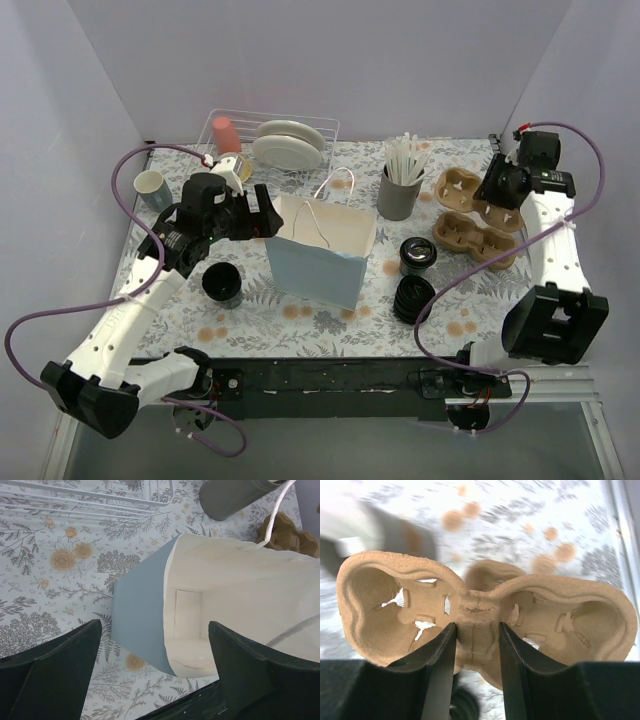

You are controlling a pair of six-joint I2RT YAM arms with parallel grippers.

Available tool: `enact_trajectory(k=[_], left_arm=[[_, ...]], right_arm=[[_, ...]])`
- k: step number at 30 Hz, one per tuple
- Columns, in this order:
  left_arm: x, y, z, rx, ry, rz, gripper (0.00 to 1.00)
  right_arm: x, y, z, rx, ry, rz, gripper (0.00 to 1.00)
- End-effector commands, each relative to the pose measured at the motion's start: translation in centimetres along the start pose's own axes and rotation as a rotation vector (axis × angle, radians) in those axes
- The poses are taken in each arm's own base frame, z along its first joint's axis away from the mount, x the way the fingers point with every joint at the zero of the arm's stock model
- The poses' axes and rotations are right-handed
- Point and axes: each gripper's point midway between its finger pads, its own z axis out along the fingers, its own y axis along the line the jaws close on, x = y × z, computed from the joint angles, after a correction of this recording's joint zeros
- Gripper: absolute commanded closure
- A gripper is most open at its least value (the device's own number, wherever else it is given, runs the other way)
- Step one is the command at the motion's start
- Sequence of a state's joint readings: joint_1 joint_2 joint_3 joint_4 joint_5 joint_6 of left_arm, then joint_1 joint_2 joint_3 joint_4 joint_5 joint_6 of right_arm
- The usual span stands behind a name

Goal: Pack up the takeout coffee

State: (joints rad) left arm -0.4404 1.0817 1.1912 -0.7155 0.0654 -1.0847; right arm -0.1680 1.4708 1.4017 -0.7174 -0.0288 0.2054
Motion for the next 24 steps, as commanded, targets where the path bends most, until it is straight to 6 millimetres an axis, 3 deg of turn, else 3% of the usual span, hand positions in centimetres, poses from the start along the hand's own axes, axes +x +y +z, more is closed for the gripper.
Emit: enact_trajectory(k=[1, 3, 6, 10, 12, 13, 15, 16, 19, 24], left_arm=[[-1.6, 0.4, 0.2, -0.038, -0.049, 0.004, 0.14], [-1.8, 1.8, 0.8, -0.11, -0.065, -0.004, 0.18], [-1.8, 1.9, 1.1, -0.122, -0.059, -0.022, 0.22], [-2.2, 0.4, 0.2, -0.052, -0.071, -0.044, 0.23], [-1.8, -1.4, -0.2, 0.049, -0.054, -0.058, 0.24], [-1.3, -1.9, -0.4, 0.085, -0.042, -0.067, 0.25], [-0.3, -3.1, -0.8, 0.15, 0.002, -0.098, 0.28], [-0.1, -3.4, -1.3, 0.172, 0.001, -0.107, 0.29], [1.4, -3.8, -1.5, 0.22, 0.035, -0.135, 0.31], [0.3, -4.0, -3.4, 0.221, -0.04, -0.169, 0.25]], right_arm=[[-2.8, 8.4, -8.9, -0.27, -0.145, -0.053, 0.61], [-3.0, 11.0, -11.4, -0.35, -0.164, -0.042, 0.61], [-2.6, 17.2, -16.5, -0.536, -0.218, -0.044, 0.61], [-0.5, 24.1, -22.3, -0.807, -0.22, -0.022, 0.63], [0.0, 26.5, -23.3, -0.91, -0.221, -0.006, 0.63], [1.4, 28.2, -24.2, -0.971, -0.17, 0.013, 0.63], [1.9, 29.7, -25.3, -1.013, -0.169, 0.025, 0.63], [3.1, 30.8, -26.3, -1.045, -0.143, 0.02, 0.63], [4.7, 32.0, -27.7, -1.086, -0.133, 0.041, 0.63], [6.2, 32.3, -27.6, -1.083, -0.088, 0.109, 0.63]])
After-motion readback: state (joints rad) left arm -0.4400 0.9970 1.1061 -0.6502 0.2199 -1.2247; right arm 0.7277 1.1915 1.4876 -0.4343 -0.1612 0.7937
